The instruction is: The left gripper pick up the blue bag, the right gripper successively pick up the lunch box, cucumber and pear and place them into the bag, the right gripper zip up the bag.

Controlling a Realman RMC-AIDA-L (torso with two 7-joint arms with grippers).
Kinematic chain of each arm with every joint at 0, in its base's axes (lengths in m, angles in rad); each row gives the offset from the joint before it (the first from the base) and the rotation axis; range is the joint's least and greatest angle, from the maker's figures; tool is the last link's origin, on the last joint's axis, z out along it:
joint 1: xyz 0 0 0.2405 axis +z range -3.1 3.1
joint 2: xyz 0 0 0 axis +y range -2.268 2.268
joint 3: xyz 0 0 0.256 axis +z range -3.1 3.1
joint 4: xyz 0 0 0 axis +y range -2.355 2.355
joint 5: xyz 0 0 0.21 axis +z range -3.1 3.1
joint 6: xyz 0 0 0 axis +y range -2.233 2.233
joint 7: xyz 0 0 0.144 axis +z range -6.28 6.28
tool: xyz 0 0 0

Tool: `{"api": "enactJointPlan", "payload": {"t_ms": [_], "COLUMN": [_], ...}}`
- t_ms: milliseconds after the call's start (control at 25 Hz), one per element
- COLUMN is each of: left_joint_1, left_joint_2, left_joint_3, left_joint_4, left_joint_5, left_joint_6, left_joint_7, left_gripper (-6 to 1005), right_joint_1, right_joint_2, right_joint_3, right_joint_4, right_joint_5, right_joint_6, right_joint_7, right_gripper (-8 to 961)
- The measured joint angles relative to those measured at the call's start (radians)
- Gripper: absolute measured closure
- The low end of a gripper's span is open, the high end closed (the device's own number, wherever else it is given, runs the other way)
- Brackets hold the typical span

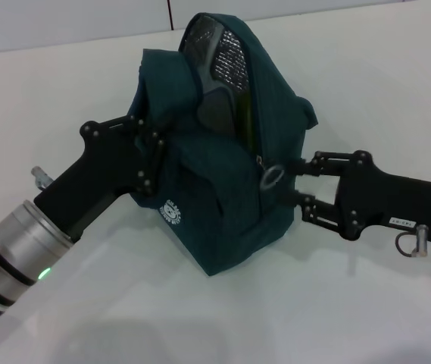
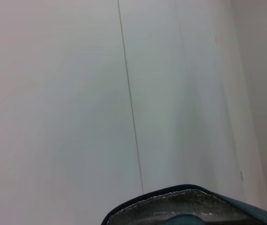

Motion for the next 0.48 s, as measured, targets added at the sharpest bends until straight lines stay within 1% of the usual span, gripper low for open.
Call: {"api": "enactJointPlan", "payload": {"t_ms": [120, 400, 480], "left_joint_1": [-0.004, -0.001, -0.002], "left_joint_2": [0.001, 0.002, 0.002], "left_joint_3": [0.000, 0.000, 0.000], "left_joint_4": [-0.001, -0.002, -0.002], "left_joint_5": [0.000, -0.001, -0.001], "left_joint_6": [-0.003, -0.004, -0.005], "left_joint_7": [0.012, 0.022, 0.023], "left_gripper": [902, 898, 897], "right_joint_1": [0.005, 0.014, 0.034], "right_joint_2": [0.005, 0.012, 0.012], "right_joint_3": [-0.001, -0.009, -0.014], "right_joint_4": [0.098, 0.131, 0.148], "right_joint_5": [0.060, 0.083, 0.086], "right_joint_6": [0.004, 0.010, 0.013], "right_joint_7": [-0.129, -0.177, -0.178], "right_gripper": [533, 550, 555]}}
